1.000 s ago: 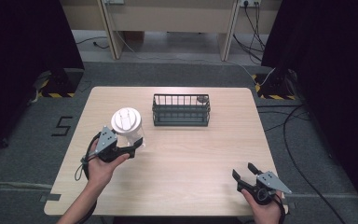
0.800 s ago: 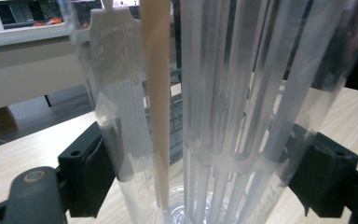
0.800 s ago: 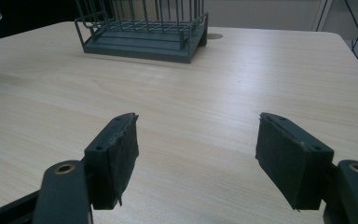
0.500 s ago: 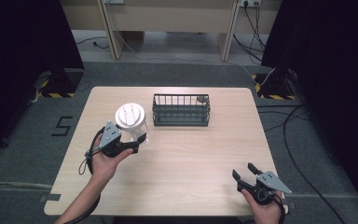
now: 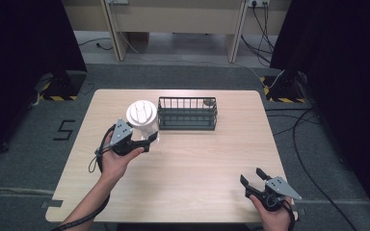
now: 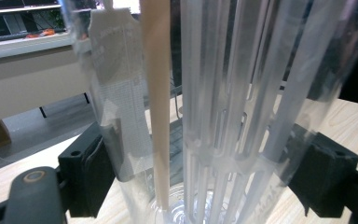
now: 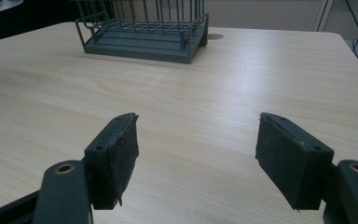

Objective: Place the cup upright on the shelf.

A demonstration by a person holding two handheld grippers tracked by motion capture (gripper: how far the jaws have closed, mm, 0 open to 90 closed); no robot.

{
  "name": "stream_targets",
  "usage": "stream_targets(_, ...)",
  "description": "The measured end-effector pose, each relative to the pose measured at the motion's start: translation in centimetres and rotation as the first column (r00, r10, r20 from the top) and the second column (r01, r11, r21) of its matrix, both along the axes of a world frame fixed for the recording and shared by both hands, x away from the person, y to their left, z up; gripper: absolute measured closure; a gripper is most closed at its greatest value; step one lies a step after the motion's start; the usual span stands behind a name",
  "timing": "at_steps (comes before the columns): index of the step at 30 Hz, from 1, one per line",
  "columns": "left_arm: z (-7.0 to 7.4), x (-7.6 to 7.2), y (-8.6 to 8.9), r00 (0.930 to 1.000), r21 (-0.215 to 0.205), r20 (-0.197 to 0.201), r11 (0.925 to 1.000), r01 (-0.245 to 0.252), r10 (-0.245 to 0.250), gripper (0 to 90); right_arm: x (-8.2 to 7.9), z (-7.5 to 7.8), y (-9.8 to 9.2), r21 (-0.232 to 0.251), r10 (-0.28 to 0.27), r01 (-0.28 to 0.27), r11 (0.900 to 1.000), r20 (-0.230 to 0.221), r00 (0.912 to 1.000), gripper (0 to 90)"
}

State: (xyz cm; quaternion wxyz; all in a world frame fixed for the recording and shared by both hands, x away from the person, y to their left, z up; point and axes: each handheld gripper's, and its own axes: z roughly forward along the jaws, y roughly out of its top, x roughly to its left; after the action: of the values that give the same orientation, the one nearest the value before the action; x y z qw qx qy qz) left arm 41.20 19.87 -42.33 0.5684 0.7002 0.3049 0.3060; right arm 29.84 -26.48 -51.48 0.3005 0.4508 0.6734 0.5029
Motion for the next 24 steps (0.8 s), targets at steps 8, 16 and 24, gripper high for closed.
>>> stream_targets(8, 0.3, 0.7, -0.6, 1.0000, -0.002, 0.003, 1.0000, 0.004, -0.004, 17.8, 0.0, 0.0, 0.0, 0.002, 0.001, -0.001, 1.000, 0.000, 1.0000, 30.3)
stream_targets(16, 0.4, 1.6, -1.7, 0.9999, 0.000, 0.003, 0.9999, 0.011, -0.011, 17.8, 0.0, 0.0, 0.0, 0.006, -0.002, 0.002, 1.000, 0.000, 1.0000, 30.3)
stream_targets(24, 0.7, 2.7, -2.7, 0.9999, -0.002, 0.005, 1.0000, 0.009, -0.009, 17.8, 0.0, 0.0, -0.1, 0.004, -0.004, 0.004, 1.000, 0.004, 1.0000, 30.6)
